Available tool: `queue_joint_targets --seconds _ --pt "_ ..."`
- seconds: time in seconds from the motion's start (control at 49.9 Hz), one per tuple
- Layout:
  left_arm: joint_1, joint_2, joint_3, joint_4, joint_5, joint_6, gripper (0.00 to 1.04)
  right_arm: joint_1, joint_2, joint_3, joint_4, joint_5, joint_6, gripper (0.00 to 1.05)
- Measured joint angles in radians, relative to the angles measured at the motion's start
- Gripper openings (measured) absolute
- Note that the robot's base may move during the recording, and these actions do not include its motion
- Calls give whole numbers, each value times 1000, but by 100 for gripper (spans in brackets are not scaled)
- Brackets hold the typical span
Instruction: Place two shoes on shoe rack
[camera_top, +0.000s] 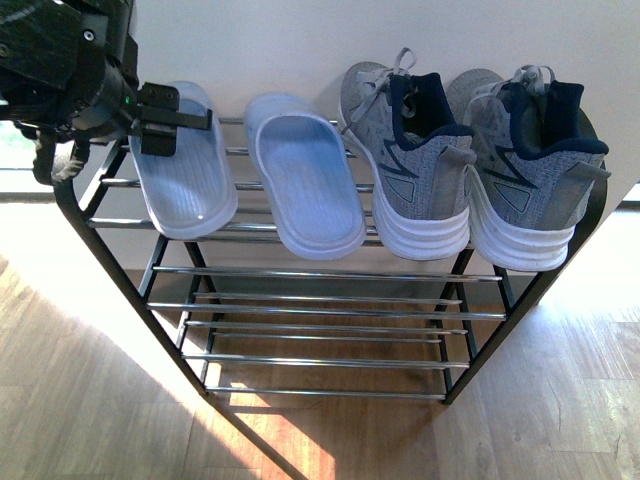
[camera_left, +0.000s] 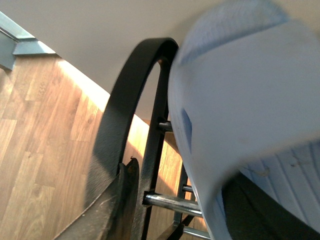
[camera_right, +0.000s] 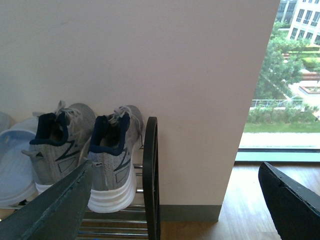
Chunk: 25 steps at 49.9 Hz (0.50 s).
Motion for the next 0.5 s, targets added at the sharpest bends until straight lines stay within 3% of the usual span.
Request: queue_joint_targets --seconds 0.28,0.501 --pt "-31 -274 -254 173 -69 -4 97 0 0 0 0 0 0 96" --pt "-31 -527 -513 291 -133 -60 95 0 0 0 0 0 0 96"
